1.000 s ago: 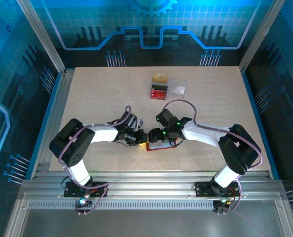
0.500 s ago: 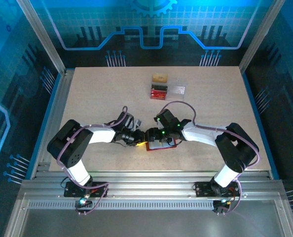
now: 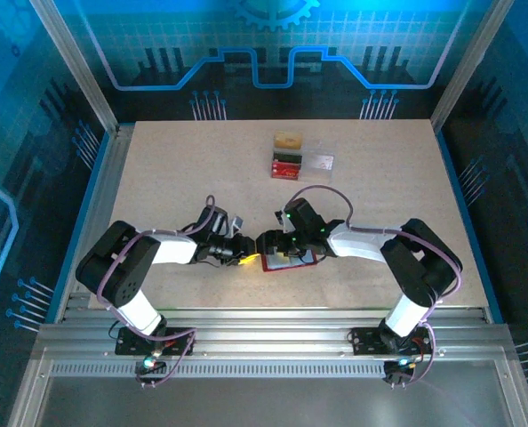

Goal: Put the credit cards into the card holder
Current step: Flip over the card slot in the card holder.

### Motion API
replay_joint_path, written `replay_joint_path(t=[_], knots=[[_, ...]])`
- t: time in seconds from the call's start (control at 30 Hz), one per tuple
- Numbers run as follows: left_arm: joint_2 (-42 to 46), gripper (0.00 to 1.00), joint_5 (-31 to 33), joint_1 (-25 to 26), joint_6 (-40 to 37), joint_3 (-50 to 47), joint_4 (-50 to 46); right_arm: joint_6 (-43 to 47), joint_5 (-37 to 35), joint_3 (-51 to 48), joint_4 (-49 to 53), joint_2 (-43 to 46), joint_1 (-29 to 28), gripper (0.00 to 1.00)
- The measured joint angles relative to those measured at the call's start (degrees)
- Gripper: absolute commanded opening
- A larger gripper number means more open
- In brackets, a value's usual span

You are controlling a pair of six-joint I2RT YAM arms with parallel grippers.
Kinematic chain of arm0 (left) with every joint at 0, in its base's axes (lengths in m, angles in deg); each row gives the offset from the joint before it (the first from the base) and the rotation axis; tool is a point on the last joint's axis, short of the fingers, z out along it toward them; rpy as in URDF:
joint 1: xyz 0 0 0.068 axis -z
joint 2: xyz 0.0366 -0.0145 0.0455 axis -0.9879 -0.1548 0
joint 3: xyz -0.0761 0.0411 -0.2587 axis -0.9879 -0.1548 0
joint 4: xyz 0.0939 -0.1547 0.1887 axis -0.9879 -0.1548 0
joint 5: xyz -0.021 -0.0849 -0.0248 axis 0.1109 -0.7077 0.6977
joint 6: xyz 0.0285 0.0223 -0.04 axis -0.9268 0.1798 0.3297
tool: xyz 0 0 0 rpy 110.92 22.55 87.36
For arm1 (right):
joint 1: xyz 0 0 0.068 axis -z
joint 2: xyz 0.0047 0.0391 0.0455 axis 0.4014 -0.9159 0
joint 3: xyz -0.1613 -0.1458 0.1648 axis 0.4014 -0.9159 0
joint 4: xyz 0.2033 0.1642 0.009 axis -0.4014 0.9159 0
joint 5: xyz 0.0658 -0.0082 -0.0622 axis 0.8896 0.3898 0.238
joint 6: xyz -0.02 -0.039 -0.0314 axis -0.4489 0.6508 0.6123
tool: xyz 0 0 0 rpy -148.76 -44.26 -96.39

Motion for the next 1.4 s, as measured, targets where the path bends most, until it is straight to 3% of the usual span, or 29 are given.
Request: replay_joint_path(t=[0.1,0.53,0.67,0.77,1.03,1.4], knots=[[0.79,0.2,-0.33,-0.46,2.64,-1.44,0.85,0.04,0.92,-0.9,-1.9,-0.17,0.02,0.75],[8.09,0.16,0.33,-4.39,8.9,-0.63,-3.02,0.5,6.05,-2.4,-6.27,-1.62,1.9,0.63],[7.8,0.07,0.22,-4.74,8.96,3.26,-4.66,0.76,7.13,-2.6,-7.37,-2.34,2.25,0.56],[5.31,0.01,-0.68,-4.74,9.07,6.6,-4.46,1.18,7.72,-2.6,-8.02,-3.02,2.29,0.49],[-2.27,0.0,-3.1,-1.68,8.9,11.63,-4.61,2.05,8.96,-2.6,-8.26,-4.24,3.04,0.31],[-9.49,0.0,-3.82,0.37,8.07,11.98,-4.61,2.86,8.98,-2.51,-7.41,-4.33,3.39,0.32]])
